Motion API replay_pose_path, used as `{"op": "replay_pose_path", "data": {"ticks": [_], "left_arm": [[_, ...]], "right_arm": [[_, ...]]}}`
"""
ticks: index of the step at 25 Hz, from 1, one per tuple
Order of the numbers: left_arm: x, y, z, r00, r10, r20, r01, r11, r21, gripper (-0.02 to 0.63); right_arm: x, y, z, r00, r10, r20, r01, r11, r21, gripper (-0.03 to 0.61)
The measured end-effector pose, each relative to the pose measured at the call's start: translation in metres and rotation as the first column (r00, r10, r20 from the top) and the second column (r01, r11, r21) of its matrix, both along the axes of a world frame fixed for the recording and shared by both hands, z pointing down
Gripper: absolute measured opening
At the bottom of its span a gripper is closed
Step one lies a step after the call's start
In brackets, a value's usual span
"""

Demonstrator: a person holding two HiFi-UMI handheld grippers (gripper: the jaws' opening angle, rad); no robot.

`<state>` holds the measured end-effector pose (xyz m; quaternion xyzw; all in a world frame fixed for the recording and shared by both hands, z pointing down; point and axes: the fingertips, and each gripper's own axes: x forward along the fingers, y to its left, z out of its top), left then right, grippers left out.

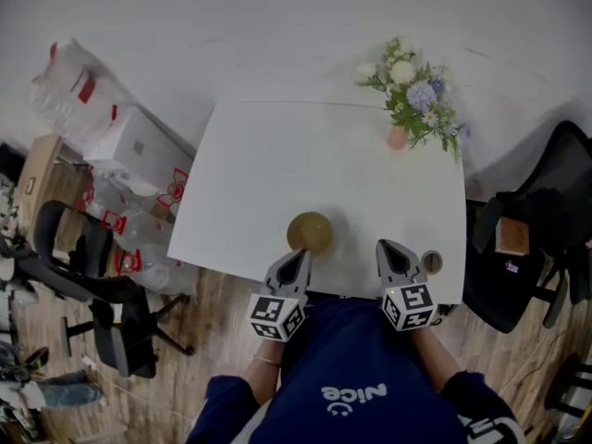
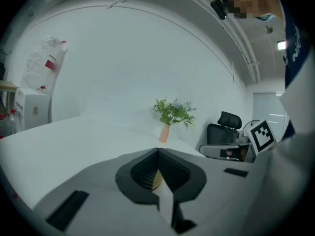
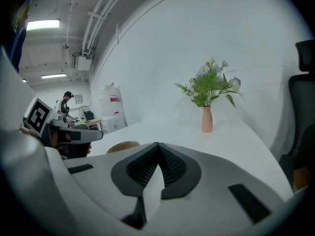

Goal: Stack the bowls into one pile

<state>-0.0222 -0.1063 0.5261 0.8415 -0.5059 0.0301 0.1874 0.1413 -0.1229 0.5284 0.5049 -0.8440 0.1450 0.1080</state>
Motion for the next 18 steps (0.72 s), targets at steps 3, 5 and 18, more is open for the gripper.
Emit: {"op": "replay_pose_path", "data": {"ticks": [3, 5, 18], "left_arm": [[-0.004, -0.001, 0.0, 1.0, -0.014, -0.013, 0.014, 1.0, 0.008, 0.017], [-0.008, -0.002, 0.0, 0.999, -0.032, -0.019, 0.032, 0.999, 0.008, 0.017], [-0.033, -0.006, 0.002, 0.987, -0.16, 0.03, 0.16, 0.987, 0.013, 0.017]], "right_arm": [[0.001, -0.001, -0.001, 1.0, 0.015, -0.005, -0.015, 1.0, 0.009, 0.021], [0.001, -0.001, -0.001, 1.0, 0.016, -0.015, -0.016, 1.0, 0.011, 0.021], [-0.013, -0.006, -0.002, 0.997, -0.03, -0.066, 0.032, 0.999, 0.029, 0.021]]}}
